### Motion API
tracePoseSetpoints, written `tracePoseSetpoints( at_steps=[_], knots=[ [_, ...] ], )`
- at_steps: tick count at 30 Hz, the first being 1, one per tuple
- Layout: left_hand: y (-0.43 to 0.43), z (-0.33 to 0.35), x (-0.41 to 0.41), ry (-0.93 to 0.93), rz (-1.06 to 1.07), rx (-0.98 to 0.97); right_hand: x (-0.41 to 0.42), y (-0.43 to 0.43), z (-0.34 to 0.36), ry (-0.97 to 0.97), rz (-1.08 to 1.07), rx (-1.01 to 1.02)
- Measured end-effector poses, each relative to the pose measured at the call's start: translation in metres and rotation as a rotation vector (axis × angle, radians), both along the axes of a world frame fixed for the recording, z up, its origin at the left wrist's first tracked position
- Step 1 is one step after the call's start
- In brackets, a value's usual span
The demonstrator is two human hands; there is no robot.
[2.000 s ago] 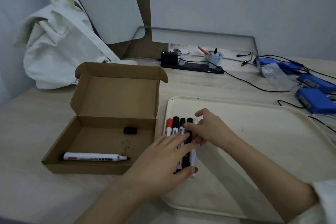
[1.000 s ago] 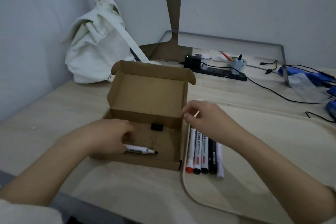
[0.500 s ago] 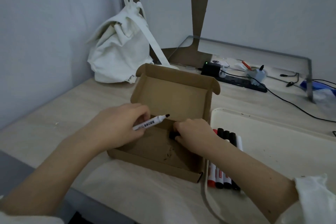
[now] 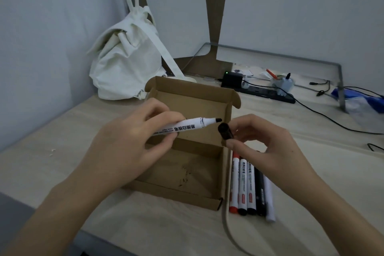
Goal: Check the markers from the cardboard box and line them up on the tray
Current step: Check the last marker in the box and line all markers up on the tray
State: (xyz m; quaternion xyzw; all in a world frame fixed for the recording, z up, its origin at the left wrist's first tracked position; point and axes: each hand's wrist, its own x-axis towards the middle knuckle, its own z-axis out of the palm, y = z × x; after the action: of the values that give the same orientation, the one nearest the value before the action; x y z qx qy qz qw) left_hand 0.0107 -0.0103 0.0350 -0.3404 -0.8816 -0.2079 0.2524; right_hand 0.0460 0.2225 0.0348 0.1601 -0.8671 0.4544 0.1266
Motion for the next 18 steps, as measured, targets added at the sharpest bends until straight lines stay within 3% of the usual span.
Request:
tracePoseSetpoints(
  at_steps=[9,18],
  knots=[
    [0.02,0.007,0.012,0.09,-0.042,0.005,0.018,0.02,0.007,-0.041,-0.08,-0.167],
    [0.042,0.002,0.022,0.008,-0.047,-0.017,0.033,0.033,0.014,-0.364,-0.031,-0.749]
  ],
)
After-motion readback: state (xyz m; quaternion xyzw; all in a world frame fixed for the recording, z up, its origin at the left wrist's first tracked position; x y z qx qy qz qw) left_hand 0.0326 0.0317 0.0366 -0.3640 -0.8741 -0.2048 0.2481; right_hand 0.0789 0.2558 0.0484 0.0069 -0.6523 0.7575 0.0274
